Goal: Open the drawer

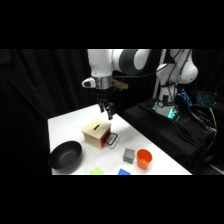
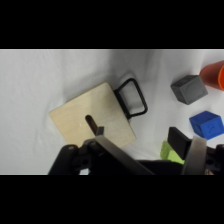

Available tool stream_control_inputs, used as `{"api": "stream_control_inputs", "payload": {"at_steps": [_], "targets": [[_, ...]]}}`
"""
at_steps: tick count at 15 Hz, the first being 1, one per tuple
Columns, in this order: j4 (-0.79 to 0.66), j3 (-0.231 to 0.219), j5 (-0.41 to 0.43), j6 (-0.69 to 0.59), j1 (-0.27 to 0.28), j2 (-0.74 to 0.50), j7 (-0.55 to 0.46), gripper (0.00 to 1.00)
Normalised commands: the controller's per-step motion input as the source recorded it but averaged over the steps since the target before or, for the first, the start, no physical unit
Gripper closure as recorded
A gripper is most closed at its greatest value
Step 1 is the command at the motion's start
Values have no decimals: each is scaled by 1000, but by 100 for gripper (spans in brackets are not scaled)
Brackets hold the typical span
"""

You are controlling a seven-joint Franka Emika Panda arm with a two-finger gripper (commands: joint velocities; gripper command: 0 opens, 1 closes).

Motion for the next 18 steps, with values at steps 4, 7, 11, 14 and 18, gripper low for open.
{"api": "stream_control_inputs", "payload": {"at_steps": [4, 7, 11, 14, 18], "targets": [[17, 47, -44, 12, 11, -11, -13, 0], [-21, 81, -151, 116, 72, -18, -3, 0], [-46, 64, -141, 202, 67, 45, 22, 0], [-65, 45, -126, 293, 56, 129, 44, 0], [-37, -7, -382, 334, 104, 212, 298, 0]]}}
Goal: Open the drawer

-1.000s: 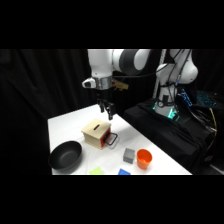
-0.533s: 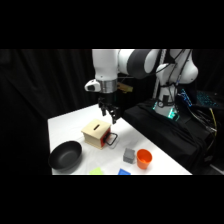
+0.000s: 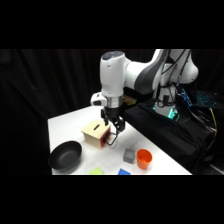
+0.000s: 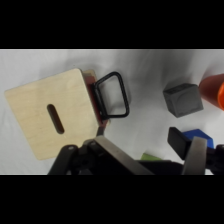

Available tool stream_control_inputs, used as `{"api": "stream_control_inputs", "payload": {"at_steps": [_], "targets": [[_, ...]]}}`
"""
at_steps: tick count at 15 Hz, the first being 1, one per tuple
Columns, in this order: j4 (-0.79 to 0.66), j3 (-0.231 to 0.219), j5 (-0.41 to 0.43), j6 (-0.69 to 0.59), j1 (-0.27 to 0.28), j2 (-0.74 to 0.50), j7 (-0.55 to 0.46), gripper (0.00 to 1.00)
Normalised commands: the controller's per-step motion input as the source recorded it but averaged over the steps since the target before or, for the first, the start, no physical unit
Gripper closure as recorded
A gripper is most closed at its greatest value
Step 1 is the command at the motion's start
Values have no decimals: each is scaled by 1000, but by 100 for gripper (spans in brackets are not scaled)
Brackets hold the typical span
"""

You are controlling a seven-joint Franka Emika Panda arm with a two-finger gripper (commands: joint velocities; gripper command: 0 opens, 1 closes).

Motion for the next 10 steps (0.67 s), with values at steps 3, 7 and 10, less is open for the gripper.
{"api": "stream_control_inputs", "payload": {"at_steps": [3, 7, 10], "targets": [[23, -58, -348, 213, 147, 218, 333, 0], [43, -76, -205, 152, 152, 155, 232, 0], [28, -99, -149, 156, 129, 110, 168, 0]]}}
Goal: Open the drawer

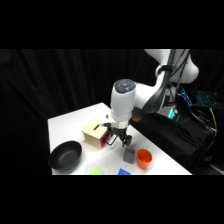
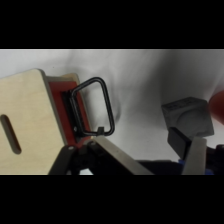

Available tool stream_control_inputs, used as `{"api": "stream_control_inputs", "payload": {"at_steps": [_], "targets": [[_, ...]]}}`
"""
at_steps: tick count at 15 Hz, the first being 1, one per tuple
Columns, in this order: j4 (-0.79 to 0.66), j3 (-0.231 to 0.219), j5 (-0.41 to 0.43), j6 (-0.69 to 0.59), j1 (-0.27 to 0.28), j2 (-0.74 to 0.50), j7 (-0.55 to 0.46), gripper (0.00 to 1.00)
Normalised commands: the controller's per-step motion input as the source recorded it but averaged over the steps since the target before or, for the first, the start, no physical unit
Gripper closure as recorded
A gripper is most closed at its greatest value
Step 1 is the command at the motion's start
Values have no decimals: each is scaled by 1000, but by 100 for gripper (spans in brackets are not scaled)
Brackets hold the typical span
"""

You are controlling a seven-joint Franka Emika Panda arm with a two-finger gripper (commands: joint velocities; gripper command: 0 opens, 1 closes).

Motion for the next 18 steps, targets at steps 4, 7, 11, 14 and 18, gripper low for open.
{"api": "stream_control_inputs", "payload": {"at_steps": [4, 7, 11, 14, 18], "targets": [[19, -129, -162, 188, 107, 116, 145, 0], [21, -144, -173, 184, 104, 105, 134, 0], [35, -137, -168, 155, 114, 79, 132, 0], [60, -118, -142, 132, 101, 76, 112, 0], [76, -89, -96, 123, 71, 83, 69, 0]]}}
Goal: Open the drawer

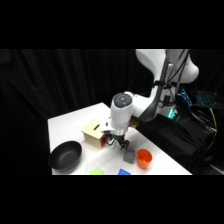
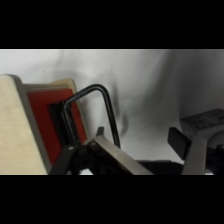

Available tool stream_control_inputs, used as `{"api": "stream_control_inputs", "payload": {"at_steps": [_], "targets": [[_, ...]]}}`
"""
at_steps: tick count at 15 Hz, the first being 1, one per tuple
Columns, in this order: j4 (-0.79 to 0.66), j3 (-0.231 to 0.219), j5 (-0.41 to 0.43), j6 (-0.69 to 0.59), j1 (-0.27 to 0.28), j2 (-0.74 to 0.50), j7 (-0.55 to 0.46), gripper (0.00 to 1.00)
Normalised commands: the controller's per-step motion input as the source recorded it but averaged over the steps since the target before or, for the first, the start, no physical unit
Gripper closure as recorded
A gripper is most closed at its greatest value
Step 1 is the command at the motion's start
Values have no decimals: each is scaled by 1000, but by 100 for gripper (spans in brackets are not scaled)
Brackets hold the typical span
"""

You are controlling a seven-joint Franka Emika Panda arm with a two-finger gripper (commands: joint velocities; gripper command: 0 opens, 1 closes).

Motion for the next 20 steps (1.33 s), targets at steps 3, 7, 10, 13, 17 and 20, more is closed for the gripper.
{"api": "stream_control_inputs", "payload": {"at_steps": [3, 7, 10, 13, 17, 20], "targets": [[94, -70, -58, 122, 45, 96, 23, 0], [89, -60, -30, 117, 30, 84, -9, 0], [76, -55, -21, 116, 29, 73, -19, 0], [72, -42, -1, 99, 30, 73, -33, 0], [44, -30, 2, 97, 62, 63, -16, 0], [6, -34, -31, 92, 120, 27, 43, 0]]}}
